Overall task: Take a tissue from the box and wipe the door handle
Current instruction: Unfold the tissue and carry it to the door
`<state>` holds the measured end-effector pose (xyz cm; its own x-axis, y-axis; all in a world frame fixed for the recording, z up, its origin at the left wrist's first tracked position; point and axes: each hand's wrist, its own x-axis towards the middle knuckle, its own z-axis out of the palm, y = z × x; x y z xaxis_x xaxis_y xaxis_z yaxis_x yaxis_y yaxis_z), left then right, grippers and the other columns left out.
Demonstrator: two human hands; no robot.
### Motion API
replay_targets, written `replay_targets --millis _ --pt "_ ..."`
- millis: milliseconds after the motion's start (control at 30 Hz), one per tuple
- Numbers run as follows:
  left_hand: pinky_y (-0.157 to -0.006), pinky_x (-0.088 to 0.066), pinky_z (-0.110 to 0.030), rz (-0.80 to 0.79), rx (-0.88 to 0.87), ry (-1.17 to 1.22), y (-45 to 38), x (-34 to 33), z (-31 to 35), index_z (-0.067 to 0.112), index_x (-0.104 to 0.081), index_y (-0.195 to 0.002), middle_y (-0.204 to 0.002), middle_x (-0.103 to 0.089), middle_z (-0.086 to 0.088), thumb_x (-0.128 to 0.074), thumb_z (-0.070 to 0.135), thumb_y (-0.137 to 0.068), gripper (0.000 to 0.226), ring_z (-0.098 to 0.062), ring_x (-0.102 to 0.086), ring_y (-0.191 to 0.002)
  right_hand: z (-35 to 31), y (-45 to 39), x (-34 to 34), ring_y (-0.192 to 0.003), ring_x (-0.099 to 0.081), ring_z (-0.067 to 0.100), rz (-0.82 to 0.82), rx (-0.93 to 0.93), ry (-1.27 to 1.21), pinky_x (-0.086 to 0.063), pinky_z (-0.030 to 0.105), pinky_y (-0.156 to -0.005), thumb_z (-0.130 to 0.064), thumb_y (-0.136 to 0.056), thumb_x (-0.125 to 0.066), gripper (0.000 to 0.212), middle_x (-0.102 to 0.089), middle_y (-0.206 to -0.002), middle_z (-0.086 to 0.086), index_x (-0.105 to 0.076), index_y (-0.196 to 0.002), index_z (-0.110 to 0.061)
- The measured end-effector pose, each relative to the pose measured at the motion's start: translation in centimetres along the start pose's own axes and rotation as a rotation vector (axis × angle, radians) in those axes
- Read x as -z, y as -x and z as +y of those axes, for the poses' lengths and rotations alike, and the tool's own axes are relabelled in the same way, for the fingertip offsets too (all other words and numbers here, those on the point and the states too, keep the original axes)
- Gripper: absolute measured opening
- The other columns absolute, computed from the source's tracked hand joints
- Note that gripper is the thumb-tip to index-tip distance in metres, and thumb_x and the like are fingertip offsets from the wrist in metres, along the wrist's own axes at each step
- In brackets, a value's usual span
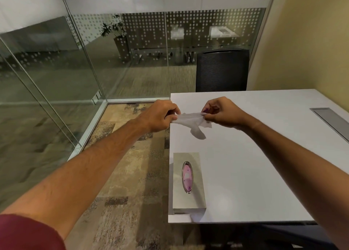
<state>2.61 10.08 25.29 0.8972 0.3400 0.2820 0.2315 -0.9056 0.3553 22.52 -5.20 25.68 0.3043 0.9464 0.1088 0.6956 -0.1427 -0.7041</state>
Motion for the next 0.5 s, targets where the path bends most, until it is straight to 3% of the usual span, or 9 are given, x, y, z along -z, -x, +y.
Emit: replay_targets --millis 133,333,500 --pt "-0.074 -0.053 -0.030 0.066 0.103 0.134 0.01 0.05 -0.05 0.010 -0.073 -0.097 -0.089 -0.066 -0.001 -0.067 0.010 -0.090 0.010 -0.012 -0.060 -0.080 0.47 0.29 0.34 -0.070 -0.068 0.007 0.021 -0.062 -0.238 -0.056 0.017 -0.062 -0.008 -0.088 -0.066 0.009 -0.073 -0.084 0.004 -0.074 -0.087 -0.013" --pt "-0.066 -0.047 -0.026 0.091 0.255 0.412 -0.08 -0.12 0.31 0.021 -0.063 -0.078 -0.077 -0.064 0.005 -0.065 0.012 -0.091 0.015 -0.008 -0.059 -0.070 0.55 0.31 0.25 -0.082 -0.070 0.022 0.020 -0.088 -0.380 -0.060 0.028 -0.070 -0.009 -0.089 -0.067 0.006 -0.072 -0.089 0.010 -0.069 -0.084 -0.011" --pt "-0.081 -0.055 -0.036 0.179 0.340 0.697 -0.64 -0.51 0.47 0.015 -0.061 -0.078 -0.081 -0.066 -0.003 -0.062 0.004 -0.092 0.018 -0.017 -0.063 -0.081 0.11 -0.04 -0.38 -0.076 -0.069 0.013 0.031 -0.089 -0.468 -0.055 0.021 -0.064 -0.007 -0.089 -0.064 0.013 -0.071 -0.085 0.001 -0.071 -0.083 -0.016"
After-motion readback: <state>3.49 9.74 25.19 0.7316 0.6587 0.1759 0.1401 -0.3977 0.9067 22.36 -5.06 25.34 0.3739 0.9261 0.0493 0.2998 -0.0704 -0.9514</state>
